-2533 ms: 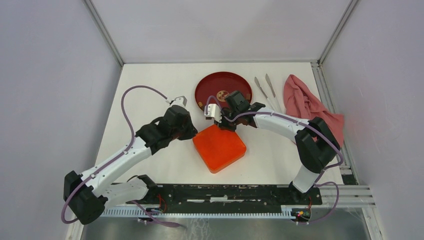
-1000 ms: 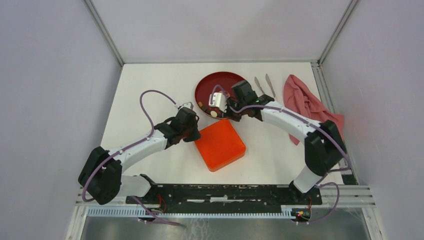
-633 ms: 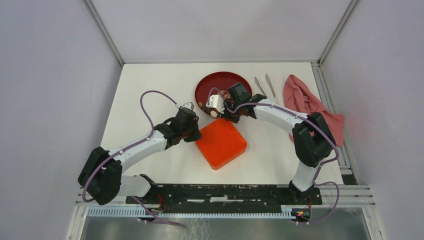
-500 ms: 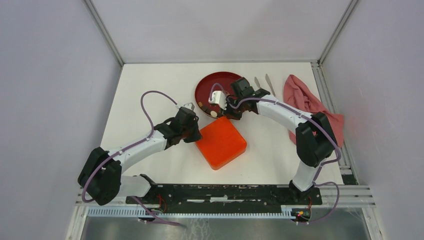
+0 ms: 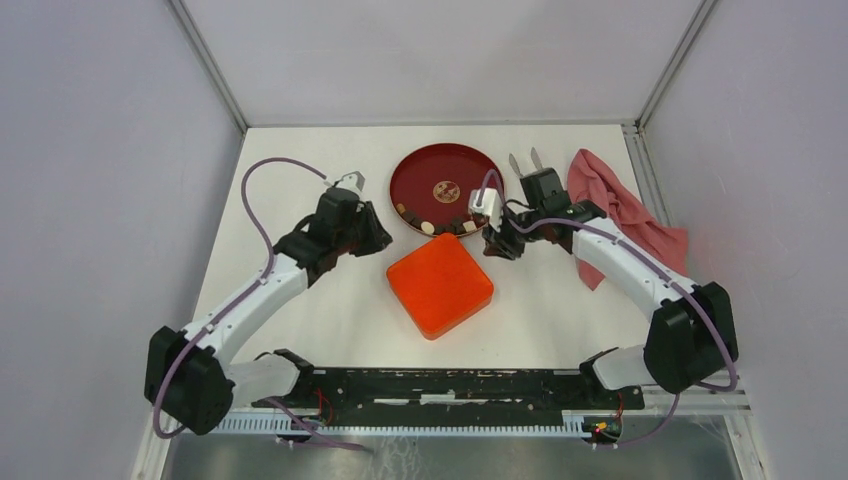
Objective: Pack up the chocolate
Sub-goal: Close the box lid on the packing box, then adjust the packing box at the center of the board.
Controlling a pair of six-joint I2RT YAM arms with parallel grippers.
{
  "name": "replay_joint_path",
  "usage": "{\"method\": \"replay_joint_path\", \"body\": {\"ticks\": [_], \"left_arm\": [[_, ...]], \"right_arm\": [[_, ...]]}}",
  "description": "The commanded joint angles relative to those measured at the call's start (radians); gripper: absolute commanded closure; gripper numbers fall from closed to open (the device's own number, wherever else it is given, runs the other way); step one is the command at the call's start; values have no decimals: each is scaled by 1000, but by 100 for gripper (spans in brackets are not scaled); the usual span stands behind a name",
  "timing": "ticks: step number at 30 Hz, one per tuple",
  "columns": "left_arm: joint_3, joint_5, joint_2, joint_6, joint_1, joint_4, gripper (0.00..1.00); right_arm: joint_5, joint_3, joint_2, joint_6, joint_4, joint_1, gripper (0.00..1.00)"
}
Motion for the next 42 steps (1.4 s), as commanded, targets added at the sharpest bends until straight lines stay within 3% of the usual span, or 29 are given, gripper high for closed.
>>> {"method": "replay_joint_path", "body": {"ticks": [1, 4, 9, 16, 26, 32, 36, 39, 42], "left_arm": [[12, 60, 127, 80, 134, -7, 82], [27, 120, 228, 95, 139, 11, 90], [-37, 246, 313, 82, 130, 87, 93], [-129, 305, 263, 32, 38, 117, 94], [-289, 185, 96, -228, -249, 259, 94], [-302, -5, -52, -261, -266, 106, 94], [-282, -96, -188, -255, -266, -24, 88], [-292, -162, -280, -267, -259, -52, 73], [-302, -123, -298, -260, -217, -7, 55]], "right_arm": [[-92, -125, -123, -145, -123, 3, 75], [-53, -224, -172, -204, -144, 3, 83], [18, -371, -137, -194, -58, 20, 84], [67, -318, 2, -51, 94, 54, 81], [156, -35, 185, -82, -40, 40, 76], [260, 7, 87, -93, -37, -42, 67], [45, 31, 2, -168, -75, -46, 58], [-211, 3, -35, -179, -42, -33, 54], [-268, -26, -44, -169, 37, 25, 51]]}}
